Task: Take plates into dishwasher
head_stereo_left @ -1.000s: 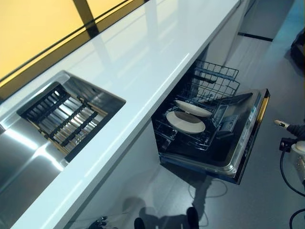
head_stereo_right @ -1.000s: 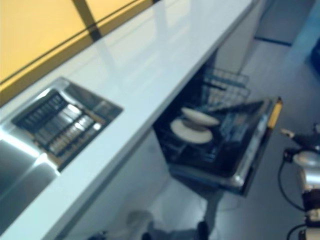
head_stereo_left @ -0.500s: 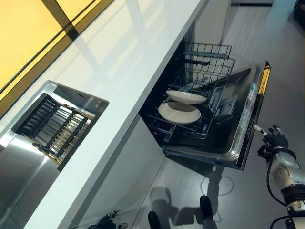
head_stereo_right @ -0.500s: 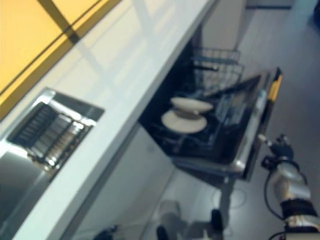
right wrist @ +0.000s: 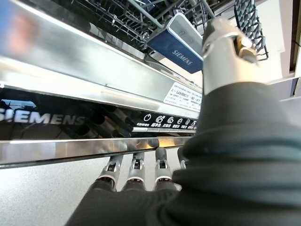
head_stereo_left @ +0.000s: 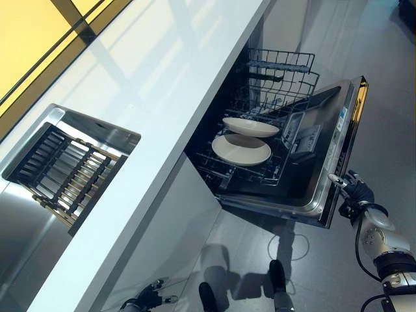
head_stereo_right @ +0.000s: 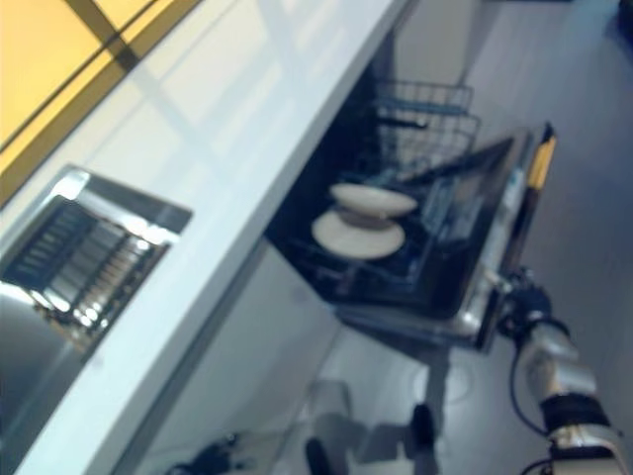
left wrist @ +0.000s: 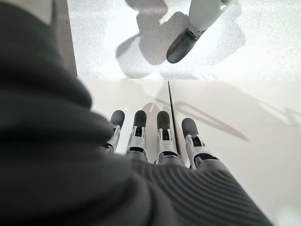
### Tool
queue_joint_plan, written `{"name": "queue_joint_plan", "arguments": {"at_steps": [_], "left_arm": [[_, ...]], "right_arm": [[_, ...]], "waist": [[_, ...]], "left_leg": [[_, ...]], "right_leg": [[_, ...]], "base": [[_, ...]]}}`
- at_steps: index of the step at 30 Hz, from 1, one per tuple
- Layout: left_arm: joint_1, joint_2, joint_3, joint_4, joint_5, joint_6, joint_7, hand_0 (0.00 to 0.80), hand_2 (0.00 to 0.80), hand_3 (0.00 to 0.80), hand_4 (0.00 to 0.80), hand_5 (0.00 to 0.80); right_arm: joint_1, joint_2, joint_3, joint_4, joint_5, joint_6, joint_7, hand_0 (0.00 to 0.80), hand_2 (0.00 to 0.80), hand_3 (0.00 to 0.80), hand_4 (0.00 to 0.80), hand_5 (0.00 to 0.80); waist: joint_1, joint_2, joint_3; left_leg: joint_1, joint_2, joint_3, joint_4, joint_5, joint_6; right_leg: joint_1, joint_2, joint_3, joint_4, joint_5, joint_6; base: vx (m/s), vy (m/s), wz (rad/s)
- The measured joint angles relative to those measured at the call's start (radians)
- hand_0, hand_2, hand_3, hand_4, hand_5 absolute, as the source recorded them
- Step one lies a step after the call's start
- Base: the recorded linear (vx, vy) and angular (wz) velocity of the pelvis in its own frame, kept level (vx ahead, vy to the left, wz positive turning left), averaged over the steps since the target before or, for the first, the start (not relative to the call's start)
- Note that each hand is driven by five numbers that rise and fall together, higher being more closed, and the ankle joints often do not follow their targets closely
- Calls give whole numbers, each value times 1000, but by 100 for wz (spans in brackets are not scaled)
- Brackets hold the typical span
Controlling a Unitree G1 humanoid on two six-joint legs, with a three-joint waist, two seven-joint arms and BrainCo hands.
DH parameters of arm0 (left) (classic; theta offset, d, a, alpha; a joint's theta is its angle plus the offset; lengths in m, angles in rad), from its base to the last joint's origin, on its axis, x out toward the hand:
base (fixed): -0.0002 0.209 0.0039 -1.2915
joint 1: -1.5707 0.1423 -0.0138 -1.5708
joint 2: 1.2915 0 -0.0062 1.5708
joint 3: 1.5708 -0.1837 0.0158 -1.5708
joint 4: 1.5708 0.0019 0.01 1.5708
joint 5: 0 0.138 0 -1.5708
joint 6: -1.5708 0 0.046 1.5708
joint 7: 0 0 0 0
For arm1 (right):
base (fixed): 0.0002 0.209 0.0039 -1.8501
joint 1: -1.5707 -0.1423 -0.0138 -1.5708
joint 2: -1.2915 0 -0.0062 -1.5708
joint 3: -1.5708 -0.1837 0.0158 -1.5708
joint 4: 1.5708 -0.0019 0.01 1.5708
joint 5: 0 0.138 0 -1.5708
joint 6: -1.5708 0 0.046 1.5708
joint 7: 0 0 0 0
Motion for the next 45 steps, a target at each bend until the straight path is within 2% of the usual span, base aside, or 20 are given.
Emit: {"name": "queue_joint_plan", "arguments": {"at_steps": [6, 10, 18, 24, 34, 41, 45], "left_arm": [[0, -12, 0, 14, 2, 9, 0, 0, 0, 0, 0, 0], [1, -15, 1, 14, 3, 17, 0, 0, 0, 0, 0, 0], [0, -43, 1, 19, 4, 28, -1, 0, 0, 0, 0, 0], [5, -43, 1, 26, 21, 31, -4, 0, 0, 0, 0, 0], [15, -43, 1, 29, 21, 42, -8, 0, 0, 0, 0, 0], [26, -44, 1, 31, 21, 45, -9, 0, 0, 0, 0, 0], [40, -44, 1, 32, 22, 46, -13, 0, 0, 0, 0, 0]], "right_arm": [[0, -12, 36, 0, -31, 29, 18, 0, 0, 0, 0, 0], [0, -12, 54, -20, -47, 42, 32, 0, 0, 0, 0, 0], [-1, -4, 105, -74, -47, 59, 38, 0, 0, 0, 0, 0], [-5, 5, 121, -93, -48, 71, 40, 0, 0, 0, 0, 0], [-23, 13, 190, -125, -49, 70, 60, 0, 0, 0, 0, 0], [-26, 22, 206, -181, -49, 55, 128, 0, 0, 0, 0, 0], [-35, 56, 232, -183, -49, 36, 167, 0, 0, 0, 0, 0]], "waist": [[-4, 0, 0], [-7, -3, 1], [-13, -8, 1], [-13, -18, 0], [-11, -34, -16], [7, -36, -22], [18, -37, -55]], "left_leg": [[18, 3, -2, -1, 0, -1], [23, 7, -1, -3, 1, -2], [52, 15, -3, -3, -3, -7], [71, 17, -15, -3, -7, -9], [87, 19, -29, -2, -7, -13], [98, 22, -30, 0, -7, -14], [99, 25, -34, -2, -10, -16]], "right_leg": [[19, 1, -13, 0, 0, -3], [21, 0, -40, 0, 3, -8], [45, 6, -44, 0, 5, -13], [69, 3, -70, 0, 4, -15], [82, 3, -83, 0, 8, -20], [87, 4, -93, 0, 14, -29], [87, 7, -96, 0, 13, -30]], "base": [[0, 0, 0], [-4, 4, -3], [0, 9, -5], [42, 33, 4], [18, 8, -1], [16, -6, -5], [5, -2, -2]]}}
